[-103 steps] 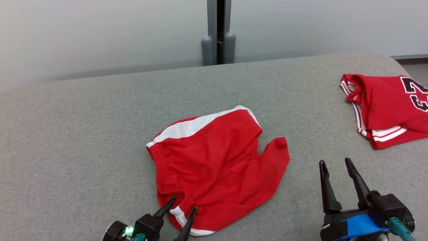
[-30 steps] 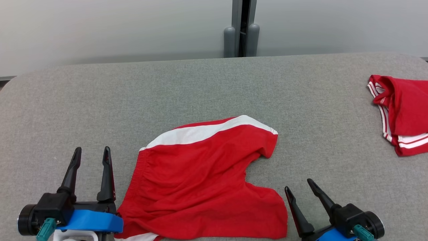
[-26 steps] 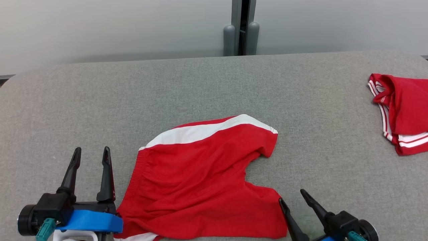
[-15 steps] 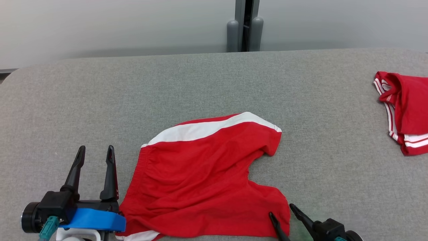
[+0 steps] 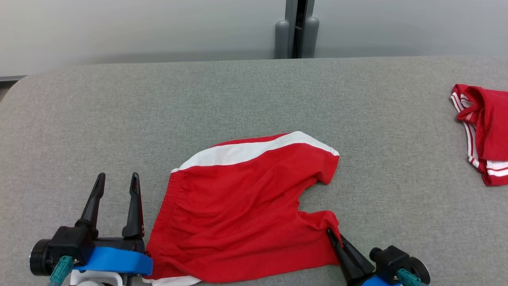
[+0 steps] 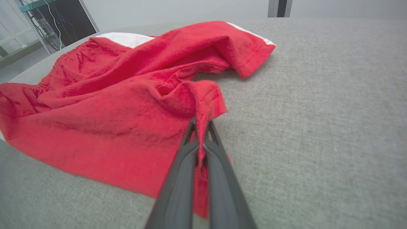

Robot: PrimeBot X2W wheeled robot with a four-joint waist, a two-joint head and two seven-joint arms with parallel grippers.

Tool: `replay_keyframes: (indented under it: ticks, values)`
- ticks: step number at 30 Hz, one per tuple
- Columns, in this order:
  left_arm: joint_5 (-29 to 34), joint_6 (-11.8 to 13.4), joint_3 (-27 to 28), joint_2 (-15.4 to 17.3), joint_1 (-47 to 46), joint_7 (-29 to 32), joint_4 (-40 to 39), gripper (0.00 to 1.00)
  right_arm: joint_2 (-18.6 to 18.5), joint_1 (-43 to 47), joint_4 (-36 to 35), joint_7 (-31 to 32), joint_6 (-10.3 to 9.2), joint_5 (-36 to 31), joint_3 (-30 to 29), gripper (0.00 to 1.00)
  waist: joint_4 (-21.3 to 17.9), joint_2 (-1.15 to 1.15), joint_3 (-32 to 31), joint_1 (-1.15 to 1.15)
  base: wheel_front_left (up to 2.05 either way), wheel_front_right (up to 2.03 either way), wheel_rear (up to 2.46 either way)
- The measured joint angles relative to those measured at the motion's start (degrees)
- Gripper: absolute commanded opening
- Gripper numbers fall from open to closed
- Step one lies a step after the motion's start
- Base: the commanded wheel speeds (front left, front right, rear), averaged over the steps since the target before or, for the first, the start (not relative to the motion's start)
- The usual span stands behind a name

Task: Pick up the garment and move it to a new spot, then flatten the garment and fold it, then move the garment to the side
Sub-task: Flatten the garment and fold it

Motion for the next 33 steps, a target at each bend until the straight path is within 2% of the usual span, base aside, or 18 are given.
replay_keyframes:
  ticks: [5,15,25,33]
  values:
    - [-0.4,0.1,-0.5,0.0,0.0,0.0,0.1,1.00,-0.2,0.6,-2.2,-0.1,0.01,-0.5,-1.7,0.00,-0.1,0.00,0.2,0.00,0.00,0.00,0.00]
    - [-0.5,0.4,-0.9,0.0,0.0,0.0,0.3,1.00,-2.0,4.4,-4.1,0.2,0.01,-1.2,-9.4,0.00,-0.4,0.00,0.6,-0.01,0.00,0.00,0.00]
    - [-0.9,0.5,-1.8,0.0,-0.2,0.0,0.5,1.00,-1.9,2.9,-8.0,0.8,0.01,-1.1,-7.6,0.00,-0.6,0.00,1.2,-0.01,0.00,0.00,0.00]
    - [-1.2,0.5,-2.8,0.0,-1.4,0.0,0.5,1.00,-2.4,-5.8,-8.2,2.7,0.00,-0.9,-4.9,0.00,0.5,0.00,2.9,-0.01,0.00,0.00,0.00]
